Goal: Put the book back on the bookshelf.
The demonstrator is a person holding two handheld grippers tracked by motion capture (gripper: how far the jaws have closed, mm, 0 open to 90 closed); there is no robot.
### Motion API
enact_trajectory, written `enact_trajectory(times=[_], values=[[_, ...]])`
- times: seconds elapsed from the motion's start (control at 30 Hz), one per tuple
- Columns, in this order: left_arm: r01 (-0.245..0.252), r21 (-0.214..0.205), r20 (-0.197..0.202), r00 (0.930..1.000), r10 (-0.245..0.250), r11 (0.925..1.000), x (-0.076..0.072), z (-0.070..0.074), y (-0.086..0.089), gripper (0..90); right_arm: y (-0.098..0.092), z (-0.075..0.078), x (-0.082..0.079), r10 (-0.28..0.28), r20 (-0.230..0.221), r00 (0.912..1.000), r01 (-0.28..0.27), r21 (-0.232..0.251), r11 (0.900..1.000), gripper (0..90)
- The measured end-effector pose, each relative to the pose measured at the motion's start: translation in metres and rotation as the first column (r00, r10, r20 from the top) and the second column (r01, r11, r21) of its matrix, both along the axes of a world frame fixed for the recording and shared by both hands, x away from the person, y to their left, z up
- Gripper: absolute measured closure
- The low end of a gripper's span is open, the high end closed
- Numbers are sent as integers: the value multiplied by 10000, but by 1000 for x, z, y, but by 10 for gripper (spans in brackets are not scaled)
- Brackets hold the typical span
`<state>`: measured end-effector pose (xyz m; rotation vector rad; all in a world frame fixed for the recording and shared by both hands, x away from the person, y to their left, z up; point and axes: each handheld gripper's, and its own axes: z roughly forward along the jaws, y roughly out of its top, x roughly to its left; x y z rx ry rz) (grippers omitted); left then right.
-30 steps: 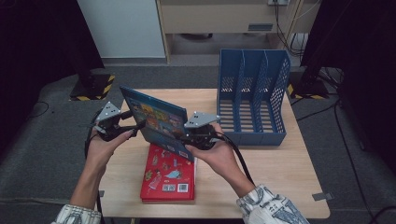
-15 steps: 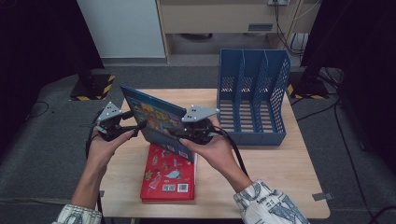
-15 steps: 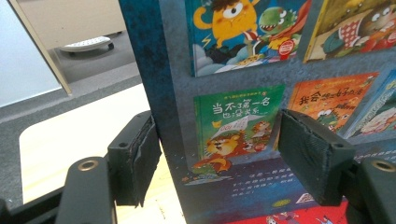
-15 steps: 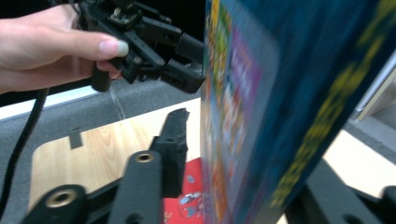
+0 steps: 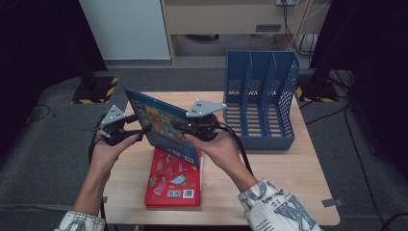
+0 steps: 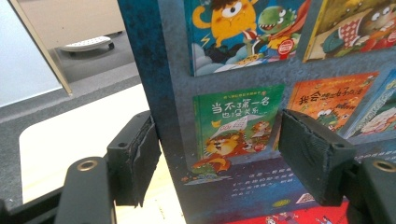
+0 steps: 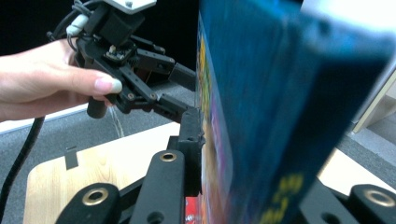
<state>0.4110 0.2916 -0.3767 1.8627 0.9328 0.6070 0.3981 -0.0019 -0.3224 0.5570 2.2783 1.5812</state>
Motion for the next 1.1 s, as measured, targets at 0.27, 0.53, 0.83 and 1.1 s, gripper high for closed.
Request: enact_trajectory(times=[0.27, 0.53, 0.83, 1.1], values=[[10, 9, 7, 10000, -10, 10000, 0, 0, -1, 287, 5, 2, 3, 42, -1, 10000, -42, 225, 9997, 773], [28, -38, 16, 10000, -28, 10000, 0, -1, -3, 288, 8, 1, 8, 19, -53, 10000, -18, 297, 9996, 767], [44, -33, 22, 10000, -44, 10000, 0, -1, -3, 288, 10, 2, 8, 162, -198, 9997, -154, 398, 9991, 706], [54, -10, 50, 10000, -54, 10000, 0, -1, -3, 287, 10, 2, 11, 58, -350, 9994, -35, 645, 9979, 808]])
